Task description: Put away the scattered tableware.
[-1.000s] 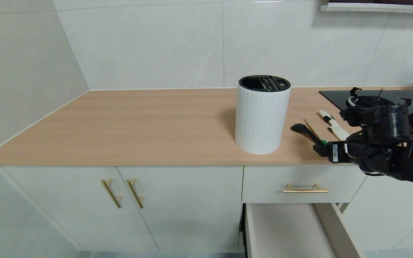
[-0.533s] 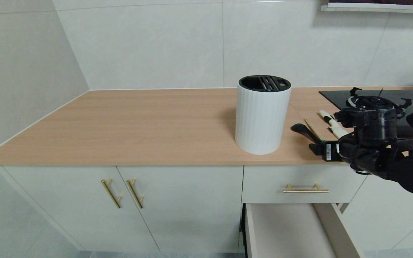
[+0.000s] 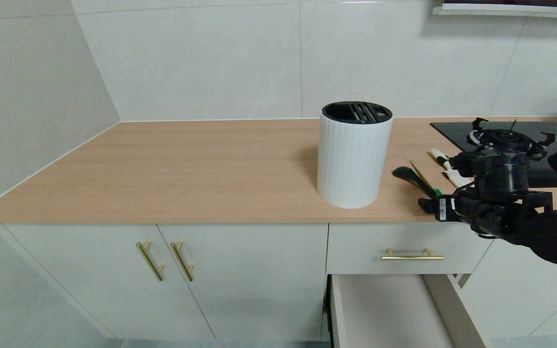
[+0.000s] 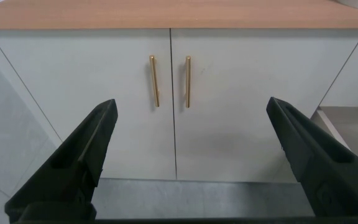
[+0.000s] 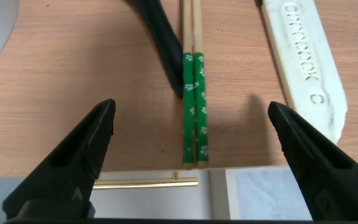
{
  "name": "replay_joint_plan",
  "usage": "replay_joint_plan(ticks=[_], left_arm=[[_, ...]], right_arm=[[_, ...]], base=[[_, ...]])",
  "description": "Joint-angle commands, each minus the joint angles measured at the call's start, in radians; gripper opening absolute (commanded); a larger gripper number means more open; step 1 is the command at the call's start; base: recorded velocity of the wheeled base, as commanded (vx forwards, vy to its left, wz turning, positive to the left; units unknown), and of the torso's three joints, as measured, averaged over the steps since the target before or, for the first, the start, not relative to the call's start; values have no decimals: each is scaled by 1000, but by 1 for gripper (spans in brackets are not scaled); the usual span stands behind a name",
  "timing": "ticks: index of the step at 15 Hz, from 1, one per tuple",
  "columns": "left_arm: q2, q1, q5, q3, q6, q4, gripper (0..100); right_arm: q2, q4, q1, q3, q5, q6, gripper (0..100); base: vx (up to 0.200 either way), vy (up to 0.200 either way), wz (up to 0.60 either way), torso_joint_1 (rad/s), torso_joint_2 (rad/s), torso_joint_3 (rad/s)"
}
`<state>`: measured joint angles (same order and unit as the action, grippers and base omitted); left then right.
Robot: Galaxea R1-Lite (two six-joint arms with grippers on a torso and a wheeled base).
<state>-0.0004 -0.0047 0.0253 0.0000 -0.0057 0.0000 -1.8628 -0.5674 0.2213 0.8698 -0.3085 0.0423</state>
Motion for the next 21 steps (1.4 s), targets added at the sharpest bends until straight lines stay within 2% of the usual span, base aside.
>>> replay_joint_plan(ticks=[1, 3, 4, 12, 15, 17, 21], left_arm=[[0, 0, 1, 0, 0, 0, 100], [0, 0, 1, 0, 0, 0, 100], [0, 0, 1, 0, 0, 0, 100], [0, 0, 1, 0, 0, 0, 100], [0, 0, 1, 0, 0, 0, 100], [0, 0, 1, 0, 0, 0, 100], [0, 0, 1, 0, 0, 0, 100]], right_arm=[[4, 0, -3, 0, 0, 1, 100], [4, 0, -3, 2, 0, 1, 100], [4, 0, -3, 3, 0, 4, 0], [24, 0, -3, 0, 0, 4, 0], [117, 21, -3, -14, 2, 4, 0], [208, 106, 1, -14, 5, 2, 0], [401, 373, 24, 20, 12, -1, 0]], base=[[0, 0, 0, 0, 0, 0], [0, 0, 0, 0, 0, 0], [0, 0, 0, 0, 0, 0], [0, 0, 0, 0, 0, 0], [0, 0, 0, 0, 0, 0], [0, 0, 0, 0, 0, 0], [0, 0, 0, 0, 0, 0]])
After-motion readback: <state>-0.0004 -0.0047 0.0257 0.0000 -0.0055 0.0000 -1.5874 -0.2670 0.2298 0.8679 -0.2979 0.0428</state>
